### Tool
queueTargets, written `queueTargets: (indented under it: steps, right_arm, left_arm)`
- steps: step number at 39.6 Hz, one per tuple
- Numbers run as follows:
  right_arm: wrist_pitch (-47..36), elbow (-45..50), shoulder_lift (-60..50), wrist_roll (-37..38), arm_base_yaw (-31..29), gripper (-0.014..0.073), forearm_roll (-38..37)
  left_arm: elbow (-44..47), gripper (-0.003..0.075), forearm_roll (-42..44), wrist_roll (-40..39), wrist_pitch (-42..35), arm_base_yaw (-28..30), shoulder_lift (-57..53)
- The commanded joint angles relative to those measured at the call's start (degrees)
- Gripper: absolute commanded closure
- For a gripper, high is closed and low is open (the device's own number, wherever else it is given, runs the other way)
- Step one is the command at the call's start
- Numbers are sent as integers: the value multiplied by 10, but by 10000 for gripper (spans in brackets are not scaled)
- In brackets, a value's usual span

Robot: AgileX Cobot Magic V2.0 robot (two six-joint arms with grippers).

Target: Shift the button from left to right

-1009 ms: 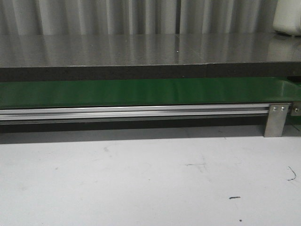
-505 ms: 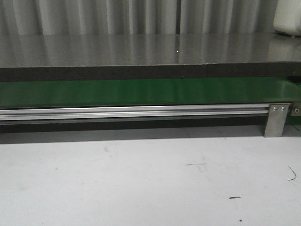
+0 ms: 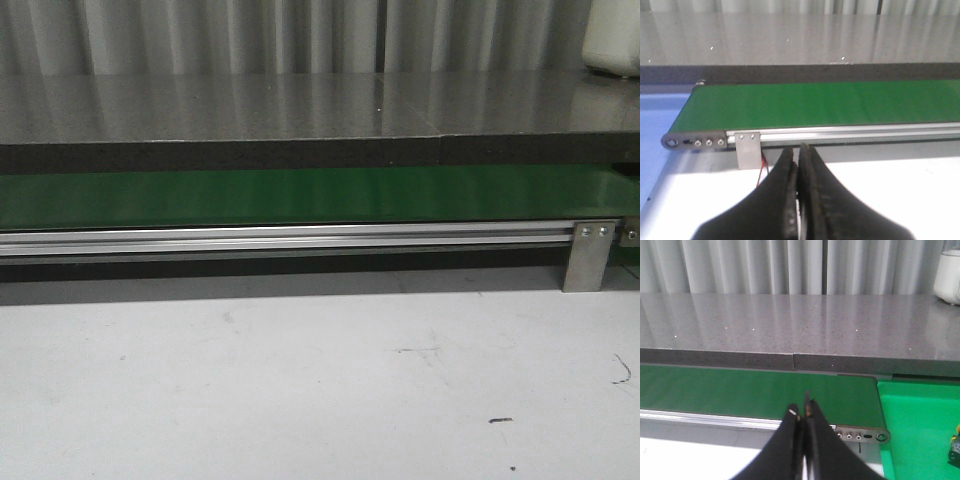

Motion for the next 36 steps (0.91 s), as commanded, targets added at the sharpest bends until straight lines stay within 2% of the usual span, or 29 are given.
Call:
queueTargets:
  steps: [1, 3, 5, 36]
  right_arm:
    - [-44, -14, 7, -5, 1, 661, -6]
    - [-44, -14, 7, -5, 1, 661, -6]
    - [-44, -14, 7, -5, 1, 661, -6]
    - [-44, -14, 7, -5, 1, 661, -6]
  left_arm:
    - [31, 741, 0, -7, -108, 12, -12]
    - [47, 741, 0, -7, -124, 18, -12]
    - [43, 741, 0, -7, -106, 22, -12]
    - [44, 741, 0, -7, -113, 23, -11]
